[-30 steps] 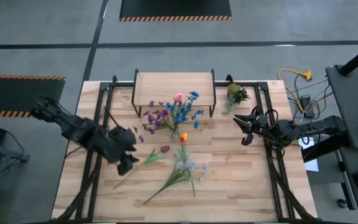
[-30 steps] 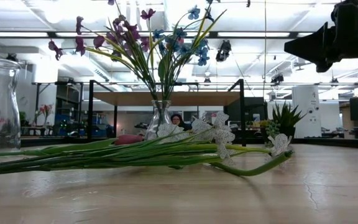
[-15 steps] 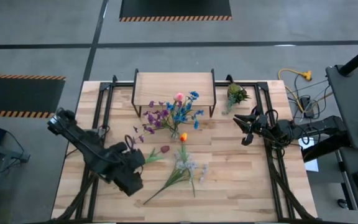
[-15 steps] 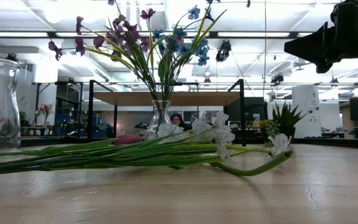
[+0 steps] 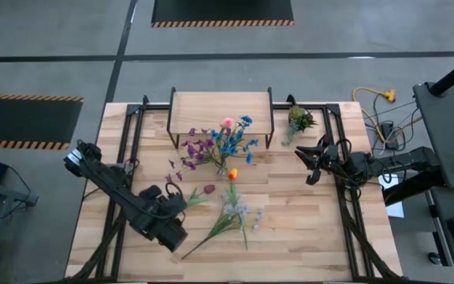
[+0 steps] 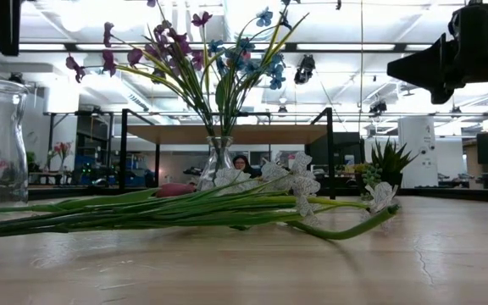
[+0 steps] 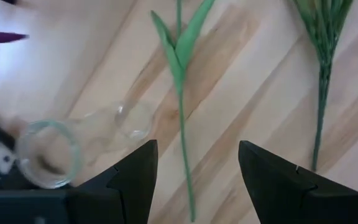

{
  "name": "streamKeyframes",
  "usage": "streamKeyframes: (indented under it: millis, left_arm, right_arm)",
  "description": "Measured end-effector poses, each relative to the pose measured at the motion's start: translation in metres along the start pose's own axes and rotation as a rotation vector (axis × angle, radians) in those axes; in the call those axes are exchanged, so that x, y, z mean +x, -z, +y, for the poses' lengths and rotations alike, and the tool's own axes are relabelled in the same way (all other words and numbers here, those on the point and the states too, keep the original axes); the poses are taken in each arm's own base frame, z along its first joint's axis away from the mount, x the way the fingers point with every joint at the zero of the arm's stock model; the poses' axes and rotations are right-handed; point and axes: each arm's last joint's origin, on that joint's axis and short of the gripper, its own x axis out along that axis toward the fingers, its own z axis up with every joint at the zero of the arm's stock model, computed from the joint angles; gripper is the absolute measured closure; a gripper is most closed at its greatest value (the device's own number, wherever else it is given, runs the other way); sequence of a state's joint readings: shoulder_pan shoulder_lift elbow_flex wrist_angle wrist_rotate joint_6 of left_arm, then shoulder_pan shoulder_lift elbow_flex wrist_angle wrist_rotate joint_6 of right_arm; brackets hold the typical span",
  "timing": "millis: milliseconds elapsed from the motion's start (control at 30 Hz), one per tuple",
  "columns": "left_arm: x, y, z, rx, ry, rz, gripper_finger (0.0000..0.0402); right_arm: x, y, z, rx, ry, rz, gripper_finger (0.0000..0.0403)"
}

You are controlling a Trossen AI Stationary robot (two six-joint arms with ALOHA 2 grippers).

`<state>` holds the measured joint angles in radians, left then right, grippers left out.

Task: Pick and place flowers into a vace then onto a shelf
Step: Put the red flower into the left transparent vase

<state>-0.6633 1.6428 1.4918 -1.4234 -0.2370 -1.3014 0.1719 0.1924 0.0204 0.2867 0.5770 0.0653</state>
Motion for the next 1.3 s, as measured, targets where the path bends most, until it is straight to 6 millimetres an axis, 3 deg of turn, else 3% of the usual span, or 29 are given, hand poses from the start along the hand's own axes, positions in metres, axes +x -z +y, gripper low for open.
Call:
streamKeyframes:
  millis: [667, 1300]
  left_arm:
    - [0.075, 0.042, -0.01, 0.099, 0.077, 0.006, 0.0195]
    - [0.116, 0.07, 0.003, 0.17, 0.07, 0.035, 0.0195]
  right_arm:
    - [0.0, -0.001, 0.0, -0.038, 0.001, -0.007, 0.033]
    - [0.0, -0.001, 0.0, -0.037, 0.002, -0.008, 0.033]
